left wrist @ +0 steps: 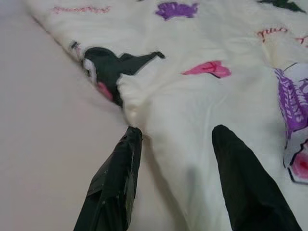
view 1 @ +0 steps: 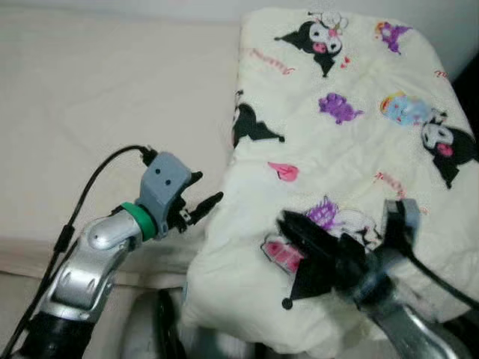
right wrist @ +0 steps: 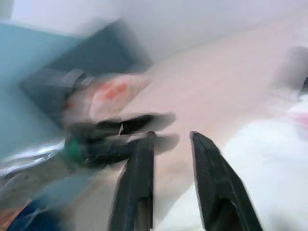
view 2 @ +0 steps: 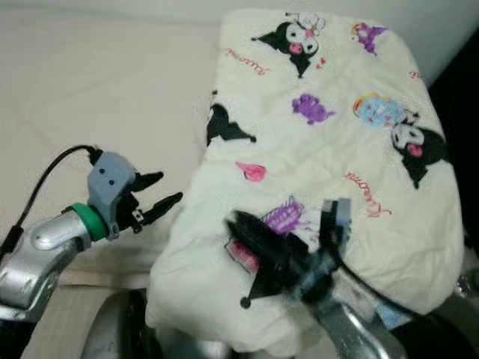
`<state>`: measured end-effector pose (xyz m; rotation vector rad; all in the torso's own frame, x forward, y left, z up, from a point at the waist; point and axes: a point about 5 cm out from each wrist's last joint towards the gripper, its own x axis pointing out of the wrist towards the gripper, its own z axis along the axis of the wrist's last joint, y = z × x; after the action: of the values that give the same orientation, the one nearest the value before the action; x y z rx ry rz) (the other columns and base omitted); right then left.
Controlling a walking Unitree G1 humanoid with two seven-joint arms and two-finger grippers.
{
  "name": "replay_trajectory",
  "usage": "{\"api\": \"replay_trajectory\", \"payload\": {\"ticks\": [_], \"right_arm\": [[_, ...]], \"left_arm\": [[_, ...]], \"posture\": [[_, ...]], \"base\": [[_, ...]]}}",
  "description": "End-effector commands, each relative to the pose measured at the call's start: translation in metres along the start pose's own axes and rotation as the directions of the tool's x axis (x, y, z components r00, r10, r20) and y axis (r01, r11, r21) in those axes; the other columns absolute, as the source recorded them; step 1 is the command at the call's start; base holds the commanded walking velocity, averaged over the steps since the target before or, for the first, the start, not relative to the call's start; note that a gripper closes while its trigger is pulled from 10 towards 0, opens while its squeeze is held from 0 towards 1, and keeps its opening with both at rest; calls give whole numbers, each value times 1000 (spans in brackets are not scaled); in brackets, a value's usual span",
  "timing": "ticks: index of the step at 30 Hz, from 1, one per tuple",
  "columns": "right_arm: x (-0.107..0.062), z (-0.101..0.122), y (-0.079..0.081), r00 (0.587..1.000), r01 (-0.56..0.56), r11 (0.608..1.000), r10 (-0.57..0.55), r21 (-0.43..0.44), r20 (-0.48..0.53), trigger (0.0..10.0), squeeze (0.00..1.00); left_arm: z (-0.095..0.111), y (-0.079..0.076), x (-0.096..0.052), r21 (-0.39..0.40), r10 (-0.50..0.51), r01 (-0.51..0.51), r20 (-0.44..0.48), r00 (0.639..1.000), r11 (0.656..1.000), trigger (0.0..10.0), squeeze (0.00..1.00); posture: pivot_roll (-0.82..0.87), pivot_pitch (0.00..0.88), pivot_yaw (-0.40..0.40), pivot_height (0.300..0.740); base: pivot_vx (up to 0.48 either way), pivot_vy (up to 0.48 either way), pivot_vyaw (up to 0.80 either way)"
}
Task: Clean up the room
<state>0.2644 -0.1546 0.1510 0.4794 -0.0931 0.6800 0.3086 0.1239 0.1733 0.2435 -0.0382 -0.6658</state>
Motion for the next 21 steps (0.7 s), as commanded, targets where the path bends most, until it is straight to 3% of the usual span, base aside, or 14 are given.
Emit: {"api": "replay_trajectory", "payload": {"ticks": [1,2,3,4,5,8,10,13,16,17,18,19,20,21], "right_arm": [[-11,-30,-45,933,336,941,-339,-40,-120,10000,0],[-17,-46,-69,849,494,867,-496,-59,-181,10000,0],[-17,-46,-69,849,494,867,-496,-59,-181,10000,0],[-27,-61,-86,759,607,791,-607,-81,-235,10000,0],[-27,-61,-86,759,607,791,-607,-81,-235,10000,0],[-72,-81,-114,498,839,541,-811,-66,-308,10000,0],[-99,-83,-122,363,909,408,-875,-87,-321,10000,0],[-111,-83,-124,308,927,359,-895,-112,-323,10000,0],[-161,-70,-136,27,953,90,-976,-288,-218,10000,0],[-161,-70,-136,27,953,90,-976,-288,-218,10000,0],[-177,-62,-140,-71,930,-13,-987,-367,-144,10000,0],[-186,-57,-143,-122,908,-74,-988,-412,-93,10000,0],[-186,-57,-143,-122,908,-74,-988,-412,-93,10000,0],[-201,-48,-146,-204,858,-167,-979,-486,-25,10000,0]], "left_arm": [[-9,1,9,-6,80,-81,-40,996,997,10000,0],[-16,6,16,0,165,-166,-76,983,986,10000,0],[-16,6,16,0,165,-166,-76,983,986,10000,0],[-24,11,22,15,243,-243,-112,964,970,10000,0],[-24,11,22,15,243,-243,-112,964,970,10000,0],[-43,21,17,86,347,-337,-189,919,938,10000,0],[-50,25,10,99,363,-349,-213,907,932,10000,0],[-51,26,7,101,367,-353,-220,904,930,10000,0],[-57,30,0,115,379,-362,-231,896,925,10000,0],[-57,30,0,115,379,-362,-231,896,925,10000,0],[-59,30,0,123,386,-367,-231,893,922,10000,0],[-60,31,1,128,391,-371,-231,891,920,10000,0],[-60,31,1,128,391,-371,-231,891,920,10000,0],[-62,29,3,139,394,-371,-226,891,918,10000,0]], "posture": [[-79,168,55,586],[-78,170,58,586],[-78,170,58,586],[-81,170,58,586],[-81,170,58,586],[-78,175,60,586],[-74,180,59,586],[-74,181,58,586],[-82,188,58,586],[-82,188,58,586],[-86,189,57,586],[-86,189,57,586],[-86,189,57,586],[-92,190,54,586]], "base": [[0,0,0],[0,0,0],[0,0,0],[0,0,0],[0,0,0],[0,0,0],[0,0,0],[0,0,0],[0,0,0],[0,0,0],[0,0,0],[0,0,0],[0,0,0],[0,0,0]]}}
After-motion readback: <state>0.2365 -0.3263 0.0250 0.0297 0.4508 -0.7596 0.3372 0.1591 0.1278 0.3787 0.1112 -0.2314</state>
